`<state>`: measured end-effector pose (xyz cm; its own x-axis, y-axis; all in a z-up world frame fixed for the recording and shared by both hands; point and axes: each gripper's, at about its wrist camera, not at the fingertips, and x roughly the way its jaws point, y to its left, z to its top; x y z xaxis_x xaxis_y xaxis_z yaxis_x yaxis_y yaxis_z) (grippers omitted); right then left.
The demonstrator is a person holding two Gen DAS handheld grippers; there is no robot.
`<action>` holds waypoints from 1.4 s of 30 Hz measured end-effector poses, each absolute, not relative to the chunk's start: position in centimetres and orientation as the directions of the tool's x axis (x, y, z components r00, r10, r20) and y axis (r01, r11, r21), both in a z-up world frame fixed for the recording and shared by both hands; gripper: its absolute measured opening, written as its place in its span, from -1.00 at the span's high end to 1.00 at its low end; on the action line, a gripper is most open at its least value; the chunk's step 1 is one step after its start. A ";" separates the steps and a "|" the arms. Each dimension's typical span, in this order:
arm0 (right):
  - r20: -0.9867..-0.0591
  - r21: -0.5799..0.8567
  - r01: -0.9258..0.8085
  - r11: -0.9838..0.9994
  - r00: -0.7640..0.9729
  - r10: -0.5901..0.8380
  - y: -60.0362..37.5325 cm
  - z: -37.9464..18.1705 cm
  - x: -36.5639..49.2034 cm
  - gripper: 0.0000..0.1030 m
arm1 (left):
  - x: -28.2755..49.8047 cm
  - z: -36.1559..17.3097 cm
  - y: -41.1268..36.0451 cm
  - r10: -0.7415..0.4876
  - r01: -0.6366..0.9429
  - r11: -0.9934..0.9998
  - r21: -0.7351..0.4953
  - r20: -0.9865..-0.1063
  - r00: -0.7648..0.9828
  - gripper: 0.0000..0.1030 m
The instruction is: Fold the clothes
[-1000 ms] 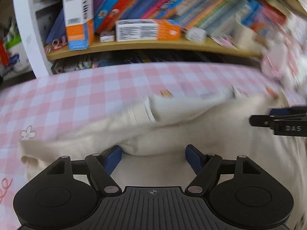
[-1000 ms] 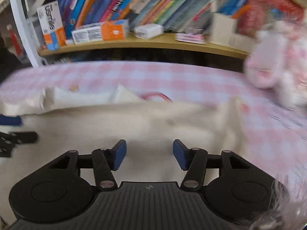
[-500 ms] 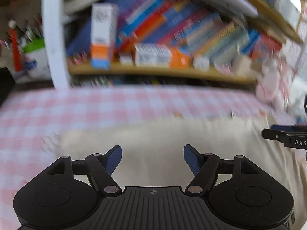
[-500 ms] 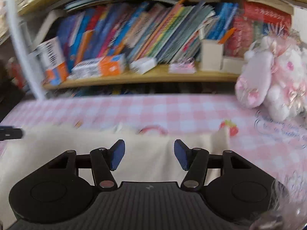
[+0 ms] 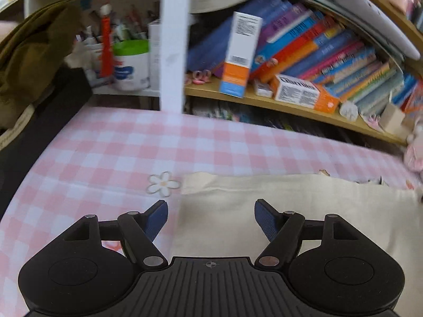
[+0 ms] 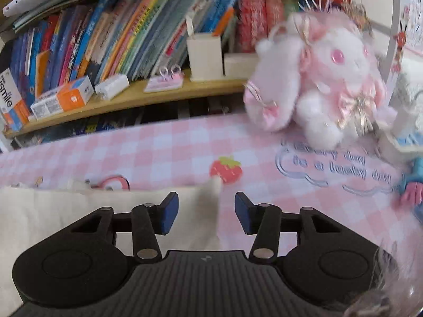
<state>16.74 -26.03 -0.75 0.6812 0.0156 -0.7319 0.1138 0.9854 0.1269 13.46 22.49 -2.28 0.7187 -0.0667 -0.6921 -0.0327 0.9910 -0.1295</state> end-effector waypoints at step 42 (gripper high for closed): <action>-0.752 0.082 0.145 0.986 0.658 -0.034 -24.7 -0.5 6.8 0.14 | 11.7 -1.6 27.4 0.014 -0.178 0.971 -0.158 -0.708 0.706 0.52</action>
<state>6.83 -24.71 -0.50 0.6582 -0.0342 -0.7521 0.1449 0.9860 0.0820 11.68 27.41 -1.58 0.7058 0.0143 -0.7083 -0.1779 0.9713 -0.1577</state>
